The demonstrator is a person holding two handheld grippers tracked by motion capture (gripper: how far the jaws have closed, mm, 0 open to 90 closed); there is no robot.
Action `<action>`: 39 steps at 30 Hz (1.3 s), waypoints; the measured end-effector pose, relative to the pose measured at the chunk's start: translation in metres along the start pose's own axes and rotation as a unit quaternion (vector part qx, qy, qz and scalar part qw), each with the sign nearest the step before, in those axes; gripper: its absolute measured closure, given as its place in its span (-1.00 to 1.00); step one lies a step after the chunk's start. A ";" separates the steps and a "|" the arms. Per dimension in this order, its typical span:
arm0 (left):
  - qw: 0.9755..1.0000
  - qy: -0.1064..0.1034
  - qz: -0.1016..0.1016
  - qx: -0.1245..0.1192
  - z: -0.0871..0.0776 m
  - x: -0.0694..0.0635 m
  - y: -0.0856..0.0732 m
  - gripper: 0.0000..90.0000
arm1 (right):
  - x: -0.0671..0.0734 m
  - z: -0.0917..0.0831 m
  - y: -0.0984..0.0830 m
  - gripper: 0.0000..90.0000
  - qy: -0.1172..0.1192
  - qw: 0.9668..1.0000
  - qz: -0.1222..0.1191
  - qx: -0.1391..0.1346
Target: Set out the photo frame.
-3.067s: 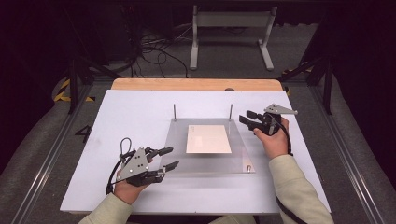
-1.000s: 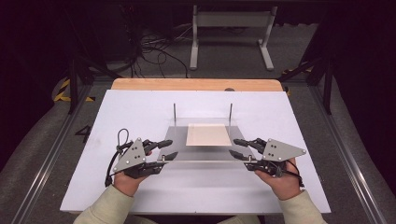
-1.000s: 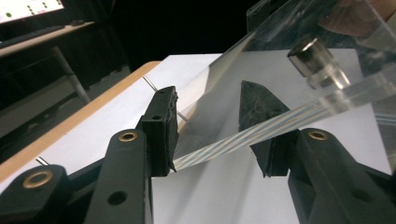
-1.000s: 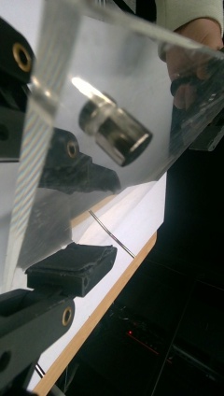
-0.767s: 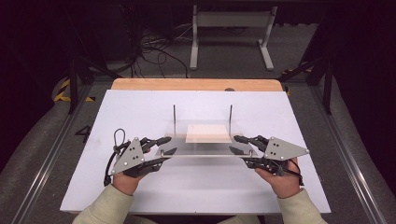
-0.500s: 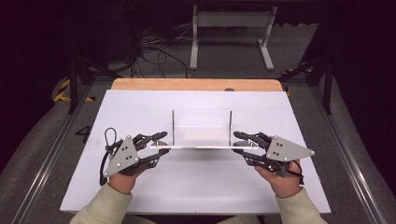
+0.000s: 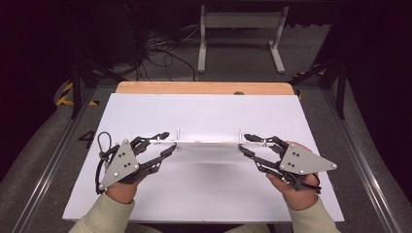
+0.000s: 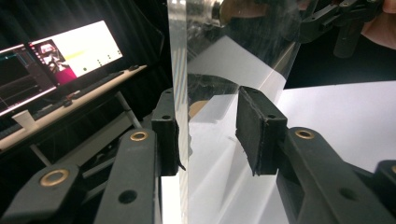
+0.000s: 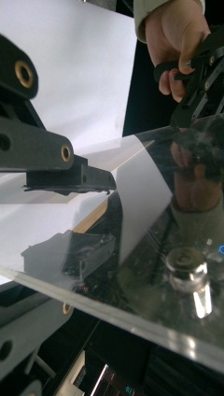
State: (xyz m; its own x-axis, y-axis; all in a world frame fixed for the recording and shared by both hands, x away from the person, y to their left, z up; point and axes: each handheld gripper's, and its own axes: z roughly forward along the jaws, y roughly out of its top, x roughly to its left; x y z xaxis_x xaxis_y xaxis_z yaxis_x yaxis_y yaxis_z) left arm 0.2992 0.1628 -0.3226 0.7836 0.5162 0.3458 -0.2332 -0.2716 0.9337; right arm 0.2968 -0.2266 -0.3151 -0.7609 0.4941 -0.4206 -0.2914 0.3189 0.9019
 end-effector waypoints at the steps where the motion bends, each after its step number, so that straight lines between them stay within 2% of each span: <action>1: 1.000 -0.002 -0.009 -0.002 -0.001 0.000 0.002 0.39 | 0.000 -0.001 0.002 0.44 0.001 1.000 0.004 -0.006; 7: 0.999 -0.018 -0.046 -0.012 -0.008 0.002 0.012 0.40 | 0.000 -0.011 0.016 0.46 0.002 0.999 0.011 -0.030; 8: 0.998 -0.023 -0.055 -0.014 -0.009 0.002 0.014 0.40 | 0.000 -0.011 0.018 0.46 0.003 0.999 0.015 -0.031; 10: 0.998 -0.028 -0.061 -0.013 -0.011 0.002 0.017 0.40 | 0.000 -0.014 0.021 0.47 0.006 0.999 0.027 -0.035; 15: 0.997 -0.029 -0.067 -0.006 -0.014 0.002 0.025 0.40 | 0.001 -0.016 0.025 0.46 0.008 0.999 0.036 -0.035; 16: 0.996 -0.033 -0.077 -0.006 -0.015 0.003 0.027 0.40 | 0.002 -0.017 0.029 0.46 0.009 0.998 0.044 -0.033; 18: 0.996 -0.036 -0.082 -0.005 -0.015 0.003 0.028 0.40 | 0.002 -0.018 0.030 0.47 0.010 0.998 0.048 -0.031; 19: 0.995 -0.040 -0.090 -0.002 -0.015 0.003 0.030 0.40 | 0.002 -0.019 0.033 0.47 0.013 0.998 0.059 -0.027; 23: 0.994 -0.044 -0.098 0.004 -0.015 0.004 0.032 0.40 | 0.001 -0.021 0.035 0.47 0.016 0.997 0.077 -0.025; 25: 0.993 -0.046 -0.113 0.002 -0.015 0.005 0.032 0.40 | 0.000 -0.020 0.036 0.46 0.017 0.996 0.085 -0.023; 32: 0.989 -0.049 -0.137 0.005 -0.013 0.010 0.030 0.40 | -0.004 -0.016 0.035 0.45 0.025 0.993 0.116 -0.016; 36: 0.990 -0.042 -0.135 0.001 -0.010 0.011 0.029 0.40 | -0.010 -0.011 0.029 0.39 0.022 0.991 0.127 -0.023; 39: 0.992 -0.025 -0.122 -0.002 -0.007 0.010 0.028 0.38 | -0.012 -0.007 0.026 0.29 0.008 0.992 0.123 -0.030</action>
State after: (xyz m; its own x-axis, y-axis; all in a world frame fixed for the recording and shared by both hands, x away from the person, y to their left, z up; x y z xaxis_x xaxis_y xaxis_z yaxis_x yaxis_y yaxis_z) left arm 0.2962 0.1661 -0.2922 0.8442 0.5256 0.1052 -0.0355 -0.1409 0.9894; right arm 0.2948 -0.2297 -0.2860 -0.8221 0.5381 -0.1860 -0.1295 0.1414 0.9814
